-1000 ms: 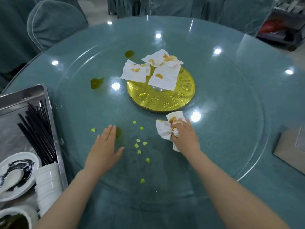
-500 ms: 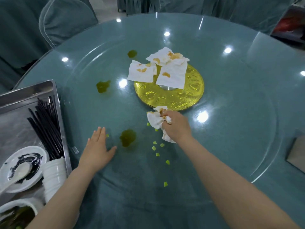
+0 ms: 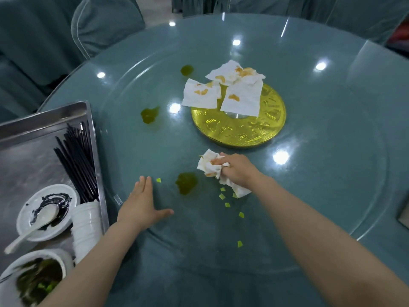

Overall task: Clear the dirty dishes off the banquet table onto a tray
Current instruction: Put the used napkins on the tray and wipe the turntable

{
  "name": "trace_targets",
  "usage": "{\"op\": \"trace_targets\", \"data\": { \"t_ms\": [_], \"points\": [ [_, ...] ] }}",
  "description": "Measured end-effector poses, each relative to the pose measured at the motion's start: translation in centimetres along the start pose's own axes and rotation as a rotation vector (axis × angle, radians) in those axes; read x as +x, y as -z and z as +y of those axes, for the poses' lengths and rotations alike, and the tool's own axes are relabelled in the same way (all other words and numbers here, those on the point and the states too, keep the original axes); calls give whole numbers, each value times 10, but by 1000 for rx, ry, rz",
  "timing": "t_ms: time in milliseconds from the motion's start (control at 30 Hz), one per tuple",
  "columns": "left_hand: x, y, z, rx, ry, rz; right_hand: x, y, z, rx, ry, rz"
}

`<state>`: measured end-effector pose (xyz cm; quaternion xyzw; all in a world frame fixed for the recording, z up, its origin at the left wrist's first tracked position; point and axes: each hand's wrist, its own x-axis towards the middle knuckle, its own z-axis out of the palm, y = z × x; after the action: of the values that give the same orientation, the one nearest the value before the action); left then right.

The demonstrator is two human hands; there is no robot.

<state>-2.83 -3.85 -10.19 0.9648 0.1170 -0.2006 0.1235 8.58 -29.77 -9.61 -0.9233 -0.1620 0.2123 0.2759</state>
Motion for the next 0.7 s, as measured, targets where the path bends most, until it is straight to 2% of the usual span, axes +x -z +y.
{"op": "trace_targets", "data": {
  "t_ms": [167, 367, 500, 700],
  "points": [
    [-12, -6, 13, 62, 7, 12, -34, 6, 20, 116, -29, -69],
    [-33, -12, 27, 128, -31, -17, -80, 4, 42, 55, -72, -121],
    [-48, -15, 41, 215, -62, -12, -126, -7, 57, 110, -96, -23],
    [-69, -28, 57, 269, -114, -23, -193, -20, 78, 168, -21, 118]
  ]
}}
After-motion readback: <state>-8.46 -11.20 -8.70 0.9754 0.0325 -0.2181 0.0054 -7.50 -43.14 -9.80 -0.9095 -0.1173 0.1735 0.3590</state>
